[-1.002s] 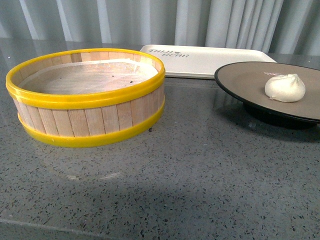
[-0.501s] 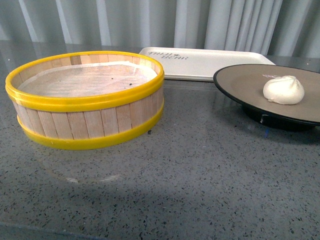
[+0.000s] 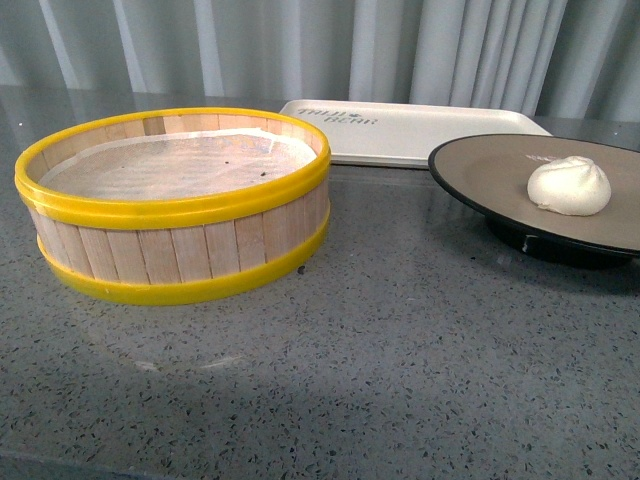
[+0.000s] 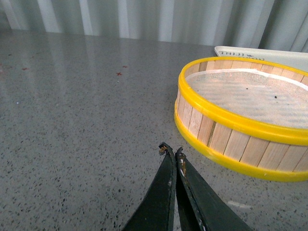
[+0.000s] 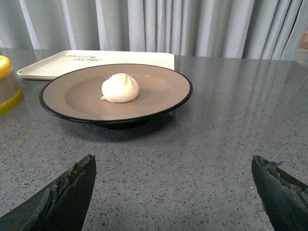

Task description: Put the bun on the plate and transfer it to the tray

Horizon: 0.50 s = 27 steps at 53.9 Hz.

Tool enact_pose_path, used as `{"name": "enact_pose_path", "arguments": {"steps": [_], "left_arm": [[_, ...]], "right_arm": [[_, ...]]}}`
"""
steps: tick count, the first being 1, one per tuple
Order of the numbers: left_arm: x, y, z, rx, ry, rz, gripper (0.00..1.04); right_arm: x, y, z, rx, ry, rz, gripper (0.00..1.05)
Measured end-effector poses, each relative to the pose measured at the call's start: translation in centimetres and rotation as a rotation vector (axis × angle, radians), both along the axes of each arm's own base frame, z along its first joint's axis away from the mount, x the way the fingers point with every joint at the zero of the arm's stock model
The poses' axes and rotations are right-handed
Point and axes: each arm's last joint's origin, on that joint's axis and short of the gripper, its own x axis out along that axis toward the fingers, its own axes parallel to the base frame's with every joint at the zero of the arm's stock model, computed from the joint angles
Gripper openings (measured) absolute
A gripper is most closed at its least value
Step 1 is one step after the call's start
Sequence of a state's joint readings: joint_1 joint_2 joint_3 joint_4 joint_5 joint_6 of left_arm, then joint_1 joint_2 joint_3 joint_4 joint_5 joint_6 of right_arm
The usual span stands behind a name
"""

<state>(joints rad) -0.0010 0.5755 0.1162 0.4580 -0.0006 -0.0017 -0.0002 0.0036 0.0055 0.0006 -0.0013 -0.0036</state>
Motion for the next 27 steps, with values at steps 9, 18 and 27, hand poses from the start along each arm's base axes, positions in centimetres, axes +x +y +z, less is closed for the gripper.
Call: {"name": "enact_pose_path", "arguments": {"steps": [9,18,27], "left_arm": [[-0.7,0.0,-0.7,0.000,0.003,0.000,0.04],[-1.3,0.0,-1.2,0.000,0.002,0.000,0.04],[-1.9,0.0,-1.6,0.000,0.002,0.000,0.04]], "right_arm": [[0.0,0.0,0.0,0.000,0.000,0.000,0.96],[0.0,0.0,0.0,0.000,0.000,0.000,0.96],[0.0,0.0,0.0,0.000,0.000,0.000,0.96]]}}
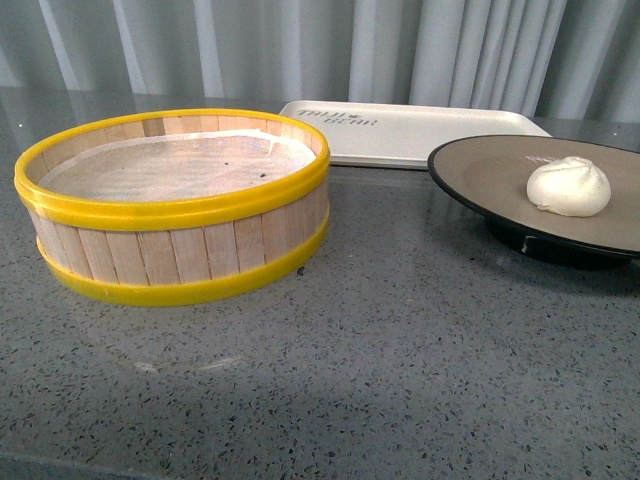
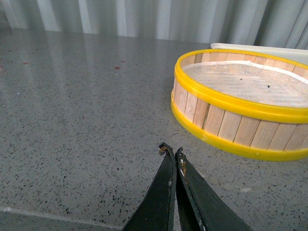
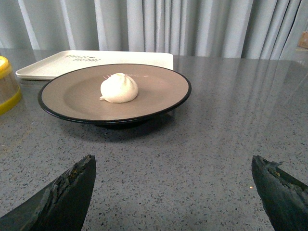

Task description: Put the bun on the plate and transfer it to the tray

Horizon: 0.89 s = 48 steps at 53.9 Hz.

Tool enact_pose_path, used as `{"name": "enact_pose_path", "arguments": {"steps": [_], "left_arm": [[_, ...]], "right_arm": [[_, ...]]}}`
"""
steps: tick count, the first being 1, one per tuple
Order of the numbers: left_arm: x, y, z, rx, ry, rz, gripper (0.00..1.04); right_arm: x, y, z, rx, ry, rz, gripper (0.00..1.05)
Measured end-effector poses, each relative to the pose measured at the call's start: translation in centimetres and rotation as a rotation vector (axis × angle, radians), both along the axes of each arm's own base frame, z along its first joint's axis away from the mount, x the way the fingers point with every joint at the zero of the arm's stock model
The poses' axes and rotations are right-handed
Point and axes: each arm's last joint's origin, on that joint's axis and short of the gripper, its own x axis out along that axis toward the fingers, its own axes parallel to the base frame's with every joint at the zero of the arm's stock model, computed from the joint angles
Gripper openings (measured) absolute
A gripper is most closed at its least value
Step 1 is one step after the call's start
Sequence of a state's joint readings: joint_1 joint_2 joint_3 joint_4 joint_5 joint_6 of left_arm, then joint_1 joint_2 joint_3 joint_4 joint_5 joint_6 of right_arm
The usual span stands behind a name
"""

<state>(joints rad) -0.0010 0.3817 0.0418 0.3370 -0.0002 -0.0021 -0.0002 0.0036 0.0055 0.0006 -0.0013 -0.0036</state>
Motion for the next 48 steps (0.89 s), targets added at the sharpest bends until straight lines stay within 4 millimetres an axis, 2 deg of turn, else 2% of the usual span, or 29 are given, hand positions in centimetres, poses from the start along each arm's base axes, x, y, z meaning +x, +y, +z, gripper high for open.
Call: {"name": "enact_pose_path", "arguments": {"steps": [35,41,48], "left_arm": [[-1.5,0.0,-0.1,0.000,-0.032,0.000,0.04],[-2.4,0.0,-0.6,0.000,-0.005,0.000,0.04],[-2.6,0.0,-0.4,0.000,-0.027,0.000,0.04]], "right_arm": [[0.0,0.0,0.0,0.000,0.000,0.000,0.96],[0.0,0.0,0.0,0.000,0.000,0.000,0.96],[0.0,0.0,0.0,0.000,0.000,0.000,0.96]]}}
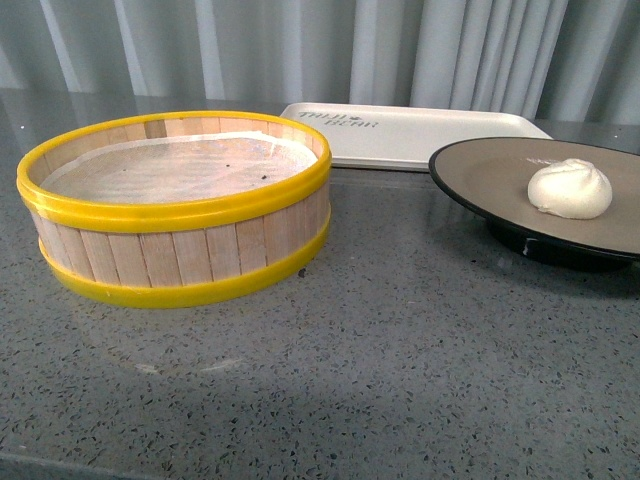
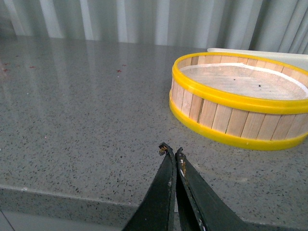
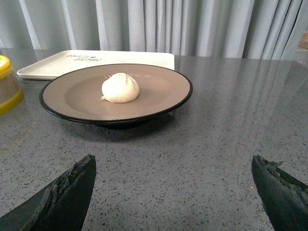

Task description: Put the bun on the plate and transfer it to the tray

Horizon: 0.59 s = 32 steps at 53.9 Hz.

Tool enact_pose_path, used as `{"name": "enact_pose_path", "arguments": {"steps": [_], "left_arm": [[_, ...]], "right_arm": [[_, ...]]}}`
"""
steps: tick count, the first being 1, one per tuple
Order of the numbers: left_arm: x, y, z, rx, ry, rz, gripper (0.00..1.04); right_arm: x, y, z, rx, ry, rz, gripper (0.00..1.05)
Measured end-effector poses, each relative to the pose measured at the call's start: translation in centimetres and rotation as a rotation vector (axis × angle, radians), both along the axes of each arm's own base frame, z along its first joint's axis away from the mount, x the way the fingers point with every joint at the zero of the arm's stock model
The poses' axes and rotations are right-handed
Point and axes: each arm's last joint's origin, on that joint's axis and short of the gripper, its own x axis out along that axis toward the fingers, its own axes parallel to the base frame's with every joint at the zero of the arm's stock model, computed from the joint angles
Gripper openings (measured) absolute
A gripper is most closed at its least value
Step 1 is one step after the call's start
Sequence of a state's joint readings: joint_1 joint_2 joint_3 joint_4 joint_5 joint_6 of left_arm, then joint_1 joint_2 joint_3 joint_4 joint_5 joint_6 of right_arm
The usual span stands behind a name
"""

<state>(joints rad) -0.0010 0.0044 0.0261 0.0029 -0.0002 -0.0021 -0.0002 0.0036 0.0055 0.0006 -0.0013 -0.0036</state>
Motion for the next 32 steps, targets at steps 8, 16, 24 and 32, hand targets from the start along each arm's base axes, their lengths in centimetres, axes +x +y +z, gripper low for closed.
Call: {"name": "enact_pose_path", "arguments": {"steps": [8,16,24,32], "left_arm": [[0.0,0.0,0.0,0.000,0.002,0.000,0.19],[0.0,0.0,0.0,0.000,0.002,0.000,0.49],[0.0,0.0,0.0,0.000,0.002,0.000,0.74],[0.0,0.0,0.0,0.000,0.002,0.000,0.98]], "right_arm": [[0.0,0.0,0.0,0.000,0.000,0.000,0.96],[0.1,0.0,0.1,0.004,0.064,-0.104,0.96],[1.7,-1.6,4.1,0.063,0.060,-0.315,0.96],[6.1,-6.1,9.5,0.265,-0.062,-0.302,0.96]]}}
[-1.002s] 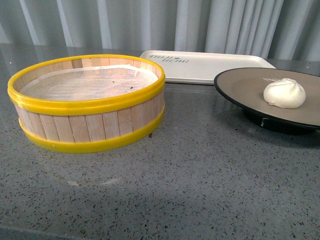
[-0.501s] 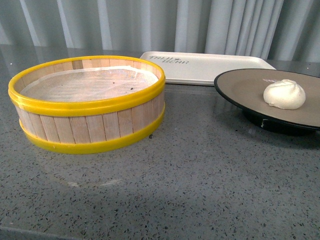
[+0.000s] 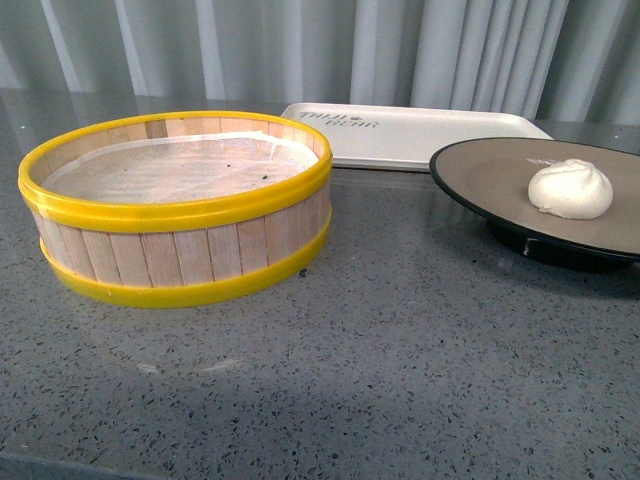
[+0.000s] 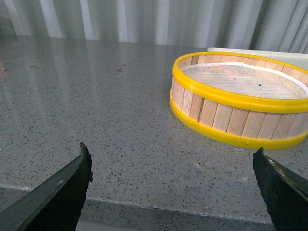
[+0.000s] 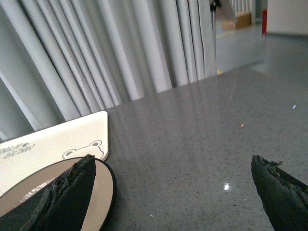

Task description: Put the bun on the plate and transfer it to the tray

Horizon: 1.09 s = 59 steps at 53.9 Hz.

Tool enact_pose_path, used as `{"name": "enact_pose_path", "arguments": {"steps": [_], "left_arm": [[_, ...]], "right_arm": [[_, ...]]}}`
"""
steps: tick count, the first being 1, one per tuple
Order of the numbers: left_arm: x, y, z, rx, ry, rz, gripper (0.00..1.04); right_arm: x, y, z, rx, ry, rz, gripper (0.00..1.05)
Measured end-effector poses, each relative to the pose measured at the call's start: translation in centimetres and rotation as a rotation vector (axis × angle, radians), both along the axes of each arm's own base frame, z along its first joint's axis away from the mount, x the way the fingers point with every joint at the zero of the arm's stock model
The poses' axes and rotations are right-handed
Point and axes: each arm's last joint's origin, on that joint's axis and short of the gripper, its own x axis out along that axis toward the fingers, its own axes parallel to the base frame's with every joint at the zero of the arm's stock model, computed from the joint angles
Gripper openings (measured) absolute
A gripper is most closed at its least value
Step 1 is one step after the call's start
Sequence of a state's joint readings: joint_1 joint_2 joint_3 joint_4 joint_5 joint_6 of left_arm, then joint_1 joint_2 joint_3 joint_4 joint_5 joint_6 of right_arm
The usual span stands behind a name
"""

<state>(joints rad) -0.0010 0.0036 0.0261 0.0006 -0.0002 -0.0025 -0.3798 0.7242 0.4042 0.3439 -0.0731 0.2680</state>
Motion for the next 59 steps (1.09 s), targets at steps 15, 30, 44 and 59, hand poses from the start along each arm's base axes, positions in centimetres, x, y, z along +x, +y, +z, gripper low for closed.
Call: {"name": "enact_pose_path", "arguments": {"steps": [15,30,44,59], "left_arm": [[0.0,0.0,0.0,0.000,0.000,0.000,0.98],[0.0,0.0,0.0,0.000,0.000,0.000,0.98],[0.0,0.0,0.0,0.000,0.000,0.000,0.98],[0.0,0.0,0.0,0.000,0.000,0.000,0.98]], "right_arm": [[7.8,-3.3,-1.3,0.513,0.113,0.103,0.96],[11.9,-0.7,-2.1,0.804,0.228,0.248,0.96],[12.7,0.6,-3.2,0.878,0.342,0.259,0.96],[14.7,1.9,-4.4,0.944,0.393,0.313,0.96]]}}
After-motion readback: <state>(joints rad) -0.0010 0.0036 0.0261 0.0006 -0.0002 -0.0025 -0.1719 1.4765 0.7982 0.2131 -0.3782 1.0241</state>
